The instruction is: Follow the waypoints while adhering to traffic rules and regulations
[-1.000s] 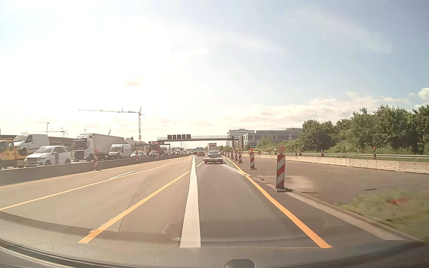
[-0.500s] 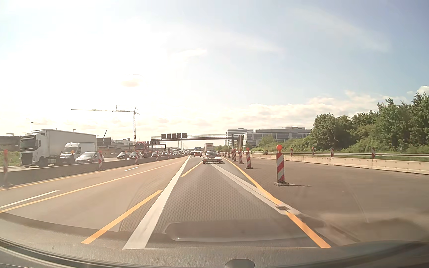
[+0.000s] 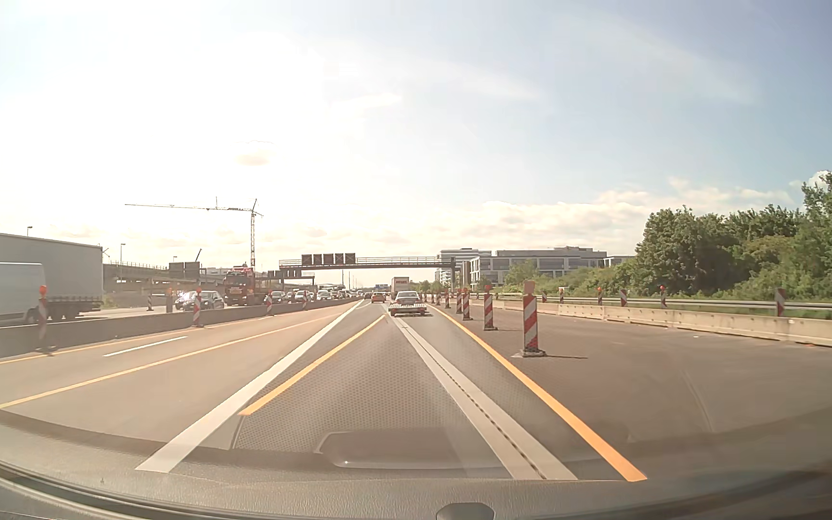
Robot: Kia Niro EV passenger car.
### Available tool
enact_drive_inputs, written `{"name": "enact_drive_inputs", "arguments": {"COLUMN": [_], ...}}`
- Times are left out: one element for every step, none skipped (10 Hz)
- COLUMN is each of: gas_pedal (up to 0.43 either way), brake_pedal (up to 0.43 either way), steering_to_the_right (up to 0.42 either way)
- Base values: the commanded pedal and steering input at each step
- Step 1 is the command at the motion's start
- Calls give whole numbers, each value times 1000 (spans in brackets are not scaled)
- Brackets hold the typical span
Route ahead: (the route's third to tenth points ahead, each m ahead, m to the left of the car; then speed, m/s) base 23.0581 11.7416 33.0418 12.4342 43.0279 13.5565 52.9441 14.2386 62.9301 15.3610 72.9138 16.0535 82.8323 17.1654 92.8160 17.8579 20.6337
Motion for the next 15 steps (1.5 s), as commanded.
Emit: {"name": "enact_drive_inputs", "arguments": {"gas_pedal": [47,47,47,47,47,47,47,47,59,59,87,118,130,130,138], "brake_pedal": [0,0,0,0,0,0,0,0,0,0,0,0,0,0,0], "steering_to_the_right": [-3,-5,-6,-6,-6,-7,-8,-9,-9,-9,-7,-6,-6,-6,-5]}}
